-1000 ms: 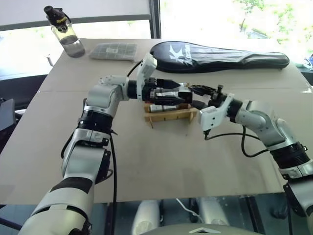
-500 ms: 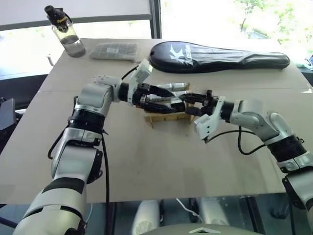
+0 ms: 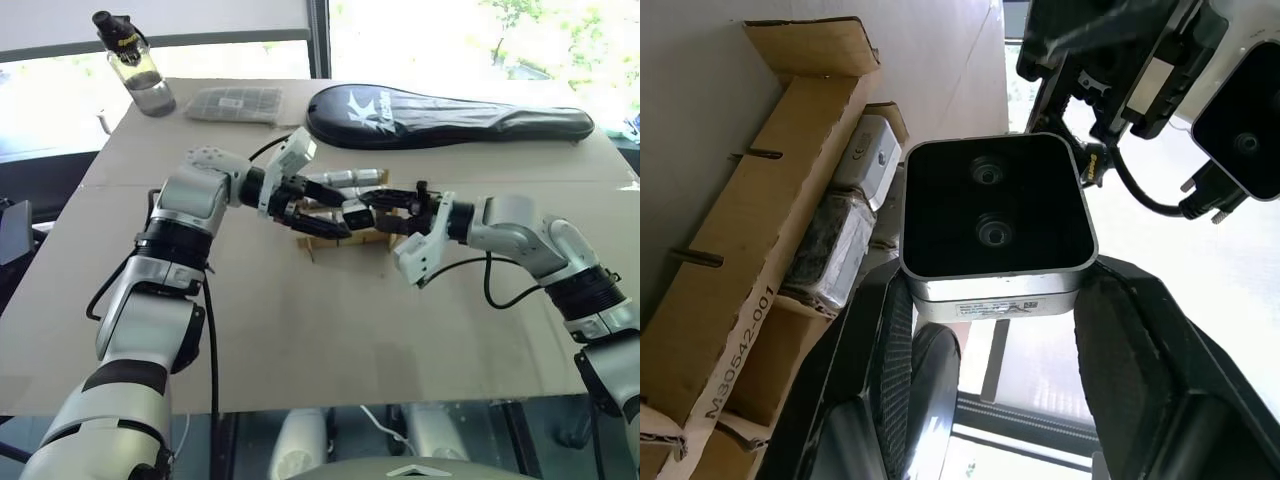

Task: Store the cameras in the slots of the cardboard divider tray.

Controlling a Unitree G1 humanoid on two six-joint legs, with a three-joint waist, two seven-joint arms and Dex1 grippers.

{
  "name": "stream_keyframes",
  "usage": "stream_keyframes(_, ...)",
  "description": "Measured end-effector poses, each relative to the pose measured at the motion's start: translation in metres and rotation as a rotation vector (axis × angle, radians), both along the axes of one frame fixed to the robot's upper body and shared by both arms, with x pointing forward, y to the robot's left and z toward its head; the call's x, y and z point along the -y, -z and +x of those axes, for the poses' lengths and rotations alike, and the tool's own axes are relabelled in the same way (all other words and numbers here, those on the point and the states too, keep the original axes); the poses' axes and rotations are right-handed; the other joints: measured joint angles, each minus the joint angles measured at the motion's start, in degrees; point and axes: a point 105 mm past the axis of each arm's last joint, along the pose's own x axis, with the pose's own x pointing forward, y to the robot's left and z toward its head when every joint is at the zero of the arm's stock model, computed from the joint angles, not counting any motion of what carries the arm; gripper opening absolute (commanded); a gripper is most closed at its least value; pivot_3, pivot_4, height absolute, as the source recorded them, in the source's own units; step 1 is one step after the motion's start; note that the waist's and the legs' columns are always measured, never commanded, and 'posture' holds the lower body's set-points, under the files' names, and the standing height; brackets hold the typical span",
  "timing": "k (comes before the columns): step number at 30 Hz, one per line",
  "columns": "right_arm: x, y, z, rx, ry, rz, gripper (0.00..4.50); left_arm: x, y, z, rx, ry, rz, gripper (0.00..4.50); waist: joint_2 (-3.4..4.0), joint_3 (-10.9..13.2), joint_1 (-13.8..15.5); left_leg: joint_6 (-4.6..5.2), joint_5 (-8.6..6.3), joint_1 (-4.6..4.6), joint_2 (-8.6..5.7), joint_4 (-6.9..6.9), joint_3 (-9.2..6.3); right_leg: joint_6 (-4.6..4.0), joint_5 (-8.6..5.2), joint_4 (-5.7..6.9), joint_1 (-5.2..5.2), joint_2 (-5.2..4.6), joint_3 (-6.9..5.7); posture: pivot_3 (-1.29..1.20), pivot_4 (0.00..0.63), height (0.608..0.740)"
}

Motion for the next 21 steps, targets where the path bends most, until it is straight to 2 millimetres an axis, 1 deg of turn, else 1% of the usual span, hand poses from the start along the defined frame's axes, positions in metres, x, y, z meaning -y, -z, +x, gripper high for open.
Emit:
stream_keyframes(2, -0.001, 0.0, -0.001, 0.0, -0.009, -0.002, 1.76, 0.0, 0.0, 0.001, -0.001, -0.007, -0.001, 1.43, 0.0, 0.0, 0.0, 0.0, 0.0, 0.0, 0.0, 0.0, 0.0, 0.0, 0.0, 0.0, 0.0, 0.0, 0.0, 0.0, 0.15, 0.74)
stream_keyframes(4, -0.002, 0.002, -0.002, -0.021, -0.012, 0.007, 1.76, -0.001, -0.002, 0.003, 0.019, -0.019, -0.002, 0.78, 0.0, 0.0, 0.0, 0.0, 0.0, 0.0, 0.0, 0.0, -0.01, 0.0, 0.0, 0.0, 0.0, 0.0, -0.01, 0.0, 0.15, 0.74)
stream_keyframes(10, -0.001, 0.002, -0.002, -0.034, -0.009, 0.013, 1.76, -0.001, -0.001, 0.005, 0.022, -0.021, -0.003, 0.75, 0.01, 0.0, 0.0, 0.0, 0.0, 0.01, 0.0, 0.0, 0.01, 0.0, 0.0, 0.01, 0.0, 0.0, 0.0, 0.0, 0.15, 0.74)
stream_keyframes(12, -0.001, 0.002, -0.001, -0.043, -0.003, 0.018, 2.77, 0.0, -0.001, 0.005, 0.028, -0.018, 0.0, 0.75, 0.01, 0.0, 0.0, 0.0, 0.0, 0.01, 0.0, 0.0, 0.01, 0.0, 0.0, 0.01, 0.0, 0.0, 0.0, 0.0, 0.15, 0.74)
stream_keyframes(13, -0.001, 0.003, -0.001, -0.054, 0.006, 0.022, 3.2, 0.0, -0.001, 0.004, 0.021, -0.014, -0.002, 0.74, 0.01, 0.0, 0.0, 0.0, 0.0, 0.01, 0.0, 0.0, 0.01, 0.0, 0.0, 0.01, 0.0, 0.0, 0.0, 0.0, 0.15, 0.74)
stream_keyframes(15, -0.003, 0.005, -0.004, -0.091, 0.013, 0.051, 4.3, 0.003, 0.0, 0.003, 0.014, -0.003, -0.008, 0.74, 0.01, 0.0, 0.0, 0.0, 0.0, -0.01, 0.01, 0.0, -0.01, 0.0, 0.0, 0.0, 0.0, 0.0, -0.01, 0.0, 0.15, 0.74)
stream_keyframes(16, -0.004, 0.006, -0.005, -0.109, 0.015, 0.064, 4.48, 0.005, 0.0, 0.003, 0.013, 0.006, -0.013, 0.74, 0.01, 0.0, 0.0, 0.0, 0.0, 0.0, 0.0, 0.01, 0.0, 0.0, 0.0, 0.01, 0.0, 0.0, 0.0, 0.0, 0.15, 0.74)
stream_keyframes(18, -0.004, 0.005, -0.005, -0.128, 0.029, 0.081, 4.48, 0.008, -0.001, 0.005, 0.025, 0.013, -0.019, 0.74, 0.01, 0.0, 0.1, 0.0, 0.0, -0.01, 0.0, 0.03, 0.0, 0.0, 0.0, 0.01, 0.0, 0.0, -0.01, 0.0, 0.15, 0.74)
stream_keyframes(21, 0.008, 0.0, -0.002, -0.185, 0.098, 0.154, 4.48, 0.018, -0.008, 0.015, 0.07, -0.005, -0.065, 0.74, 0.0, 0.0, 0.4, 0.0, 0.0, -0.03, -0.01, 0.07, -0.02, 0.0, 0.0, 0.01, 0.03, -0.02, -0.05, 0.0, 0.15, 0.74)
